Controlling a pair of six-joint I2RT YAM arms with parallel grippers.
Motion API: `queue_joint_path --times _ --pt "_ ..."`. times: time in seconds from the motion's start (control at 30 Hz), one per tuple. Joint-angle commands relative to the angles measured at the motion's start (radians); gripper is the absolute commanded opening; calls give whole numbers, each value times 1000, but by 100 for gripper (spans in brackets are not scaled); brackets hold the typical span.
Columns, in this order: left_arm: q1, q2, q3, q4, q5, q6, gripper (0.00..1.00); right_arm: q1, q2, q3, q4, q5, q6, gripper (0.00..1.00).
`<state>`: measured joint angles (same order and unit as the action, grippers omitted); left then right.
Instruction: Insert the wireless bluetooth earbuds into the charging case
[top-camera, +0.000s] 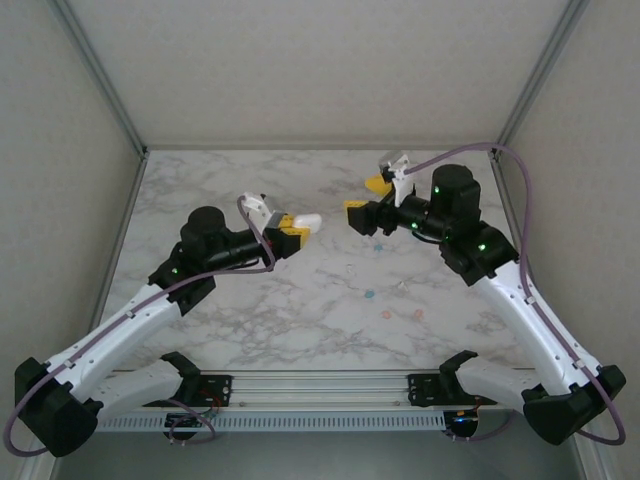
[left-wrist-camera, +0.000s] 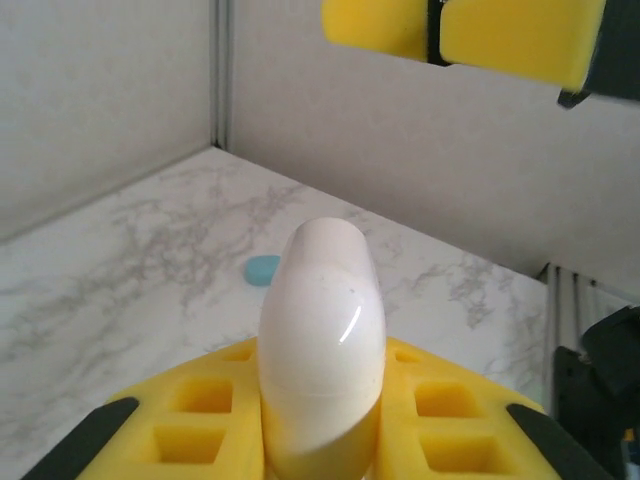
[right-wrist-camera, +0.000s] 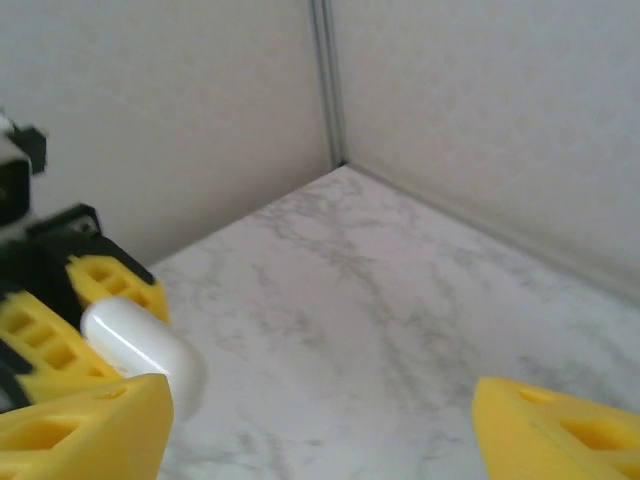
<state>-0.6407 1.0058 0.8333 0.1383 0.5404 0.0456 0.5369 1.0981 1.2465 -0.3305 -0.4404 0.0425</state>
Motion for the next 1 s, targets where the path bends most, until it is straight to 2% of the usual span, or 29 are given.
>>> queue_joint_path --times 0.0,0.13,0.43,0.67,0.83,0.97 --pt "-10 -17 -9 108 -13 109 9 -5 50 55 -98 -166 231 77" --pt "-10 -6 -44 213 10 60 9 -3 112 92 -128 -299 253 71" --pt "-11 -3 -76 301 36 -21 9 30 164 101 -132 -336 215 73" --pt "-13 14 -72 310 47 -40 9 43 201 116 -108 -326 214 73" --pt "-13 27 -59 301 77 -39 9 43 214 119 -75 -250 244 72" --pt "-14 35 -56 293 86 -33 9 43 219 125 -38 -242 265 73"
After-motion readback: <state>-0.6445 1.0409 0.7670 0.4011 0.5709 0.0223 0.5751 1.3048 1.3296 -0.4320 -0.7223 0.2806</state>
